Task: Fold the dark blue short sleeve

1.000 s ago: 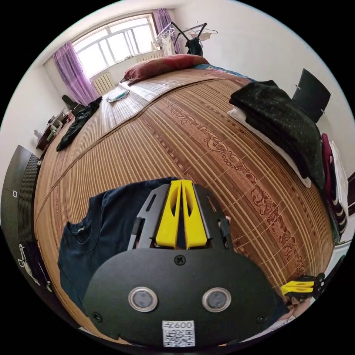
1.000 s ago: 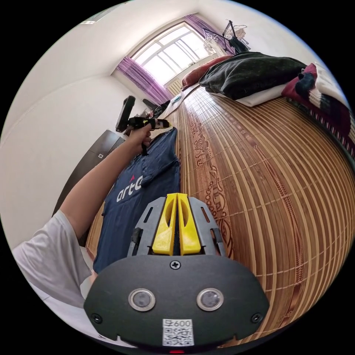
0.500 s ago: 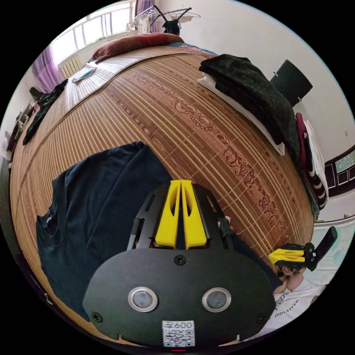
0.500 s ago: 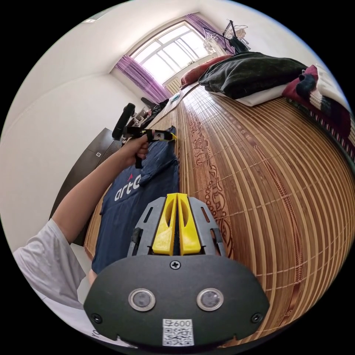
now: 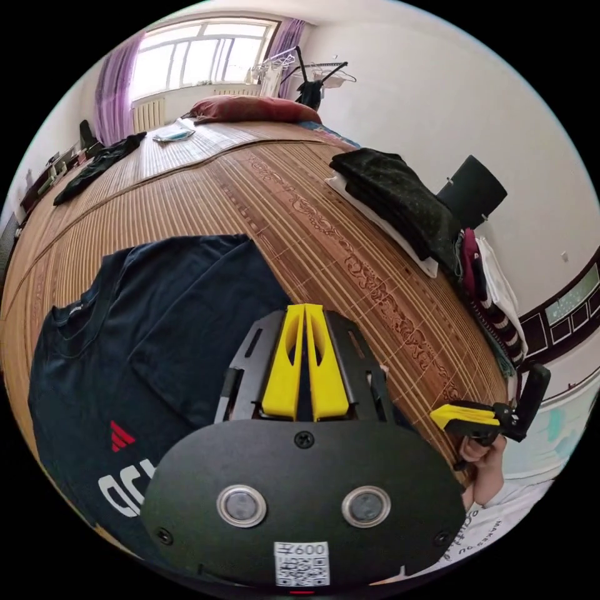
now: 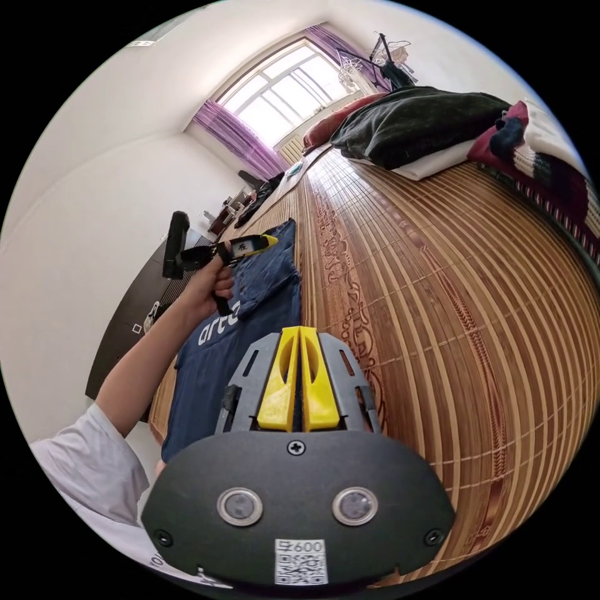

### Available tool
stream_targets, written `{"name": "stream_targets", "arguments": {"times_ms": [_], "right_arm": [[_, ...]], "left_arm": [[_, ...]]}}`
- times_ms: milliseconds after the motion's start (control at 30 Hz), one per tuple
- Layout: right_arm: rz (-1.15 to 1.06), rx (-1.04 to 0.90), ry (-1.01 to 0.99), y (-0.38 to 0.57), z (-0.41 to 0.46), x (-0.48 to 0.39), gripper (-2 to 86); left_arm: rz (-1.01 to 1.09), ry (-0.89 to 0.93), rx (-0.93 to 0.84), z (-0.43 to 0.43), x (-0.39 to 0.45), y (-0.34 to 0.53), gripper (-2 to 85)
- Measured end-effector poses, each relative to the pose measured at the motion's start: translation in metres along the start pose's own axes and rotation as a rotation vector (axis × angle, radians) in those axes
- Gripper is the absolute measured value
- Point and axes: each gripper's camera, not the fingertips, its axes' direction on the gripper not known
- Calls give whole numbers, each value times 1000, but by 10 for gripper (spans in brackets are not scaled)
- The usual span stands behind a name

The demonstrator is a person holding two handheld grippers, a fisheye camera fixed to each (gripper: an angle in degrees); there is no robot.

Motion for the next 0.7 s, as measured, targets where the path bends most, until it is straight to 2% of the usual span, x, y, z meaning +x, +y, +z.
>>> {"name": "stream_targets", "arguments": {"times_ms": [67, 200, 267, 300, 400, 467, 500, 567, 633, 700], "right_arm": [[11, 4, -1, 4, 0, 7, -8], [-6, 0, 7, 13, 2, 12, -8], [5, -12, 5, 19, 6, 20, -8], [8, -11, 5, 21, 6, 22, -8], [17, 13, -1, 34, 3, 32, -8], [13, 39, -17, 45, 0, 40, -8], [12, 40, -23, 47, 0, 42, -8], [26, 24, -30, 55, 5, 52, -8], [38, 14, -23, 64, 8, 59, -8], [26, 29, -17, 76, 9, 61, -8]], "left_arm": [[18, -29, -49, -7, 6, 34, 1], [-95, -9, -72, -24, 6, 123, 1], [-146, -74, -25, -22, 11, 157, 1], [-156, -120, -91, -4, 13, 172, 0], [-111, -92, 0, -8, 30, 206, 1], [-53, -168, 66, -17, 55, 229, 0], [-32, -218, 68, -13, 68, 243, 0], [-2, -232, -88, 20, 76, 257, 0], [-41, -180, -27, 23, 78, 281, 0], [26, -176, 9, 22, 95, 302, 0]]}}
